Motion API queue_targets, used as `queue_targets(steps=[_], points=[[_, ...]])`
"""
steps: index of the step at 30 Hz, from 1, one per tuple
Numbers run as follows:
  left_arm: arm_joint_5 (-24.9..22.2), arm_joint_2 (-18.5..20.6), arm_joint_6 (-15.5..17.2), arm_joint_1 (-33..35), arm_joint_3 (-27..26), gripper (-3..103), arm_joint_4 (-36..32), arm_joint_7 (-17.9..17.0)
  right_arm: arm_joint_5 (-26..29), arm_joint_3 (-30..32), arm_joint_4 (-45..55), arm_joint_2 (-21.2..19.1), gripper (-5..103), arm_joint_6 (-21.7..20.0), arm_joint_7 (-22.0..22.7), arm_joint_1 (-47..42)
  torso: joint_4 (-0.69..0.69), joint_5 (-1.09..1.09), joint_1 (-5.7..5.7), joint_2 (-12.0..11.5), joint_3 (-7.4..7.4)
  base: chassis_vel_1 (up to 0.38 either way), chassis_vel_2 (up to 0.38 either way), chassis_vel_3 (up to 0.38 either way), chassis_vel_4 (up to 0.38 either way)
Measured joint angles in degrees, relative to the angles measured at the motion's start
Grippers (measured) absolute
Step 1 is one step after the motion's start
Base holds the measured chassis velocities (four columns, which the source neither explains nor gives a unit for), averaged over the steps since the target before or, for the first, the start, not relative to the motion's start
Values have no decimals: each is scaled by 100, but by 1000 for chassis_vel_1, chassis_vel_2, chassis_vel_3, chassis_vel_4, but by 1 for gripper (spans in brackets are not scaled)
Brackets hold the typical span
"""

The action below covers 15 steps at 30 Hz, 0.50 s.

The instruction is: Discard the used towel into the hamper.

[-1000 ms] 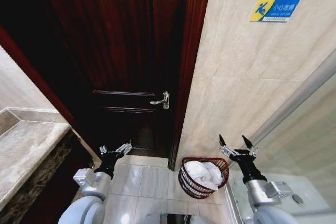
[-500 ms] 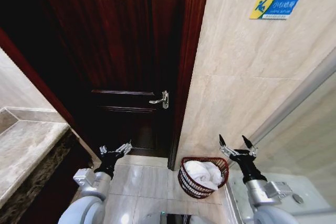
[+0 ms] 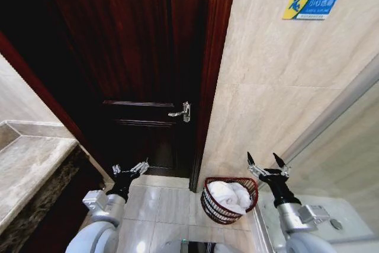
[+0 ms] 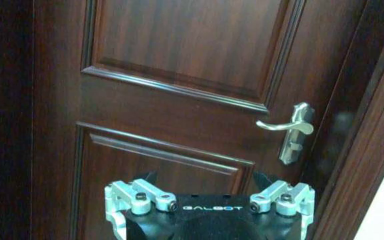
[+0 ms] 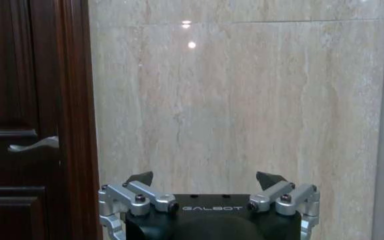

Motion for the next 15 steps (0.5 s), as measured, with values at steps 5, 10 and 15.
queue_targets(steps=[5, 10, 15], points=[[0, 0, 0, 0, 0, 97, 0, 0, 0, 0, 0, 0, 100, 0, 0, 0, 0, 0, 88, 188, 100, 0, 0, 0, 0], [0, 0, 0, 0, 0, 97, 0, 0, 0, 0, 0, 0, 100, 0, 0, 0, 0, 0, 166, 358, 191, 0, 0, 0, 0], [0, 0, 0, 0, 0, 97, 0, 0, 0, 0, 1, 0, 100, 0, 0, 0, 0, 0, 184, 399, 215, 0, 0, 0, 0]])
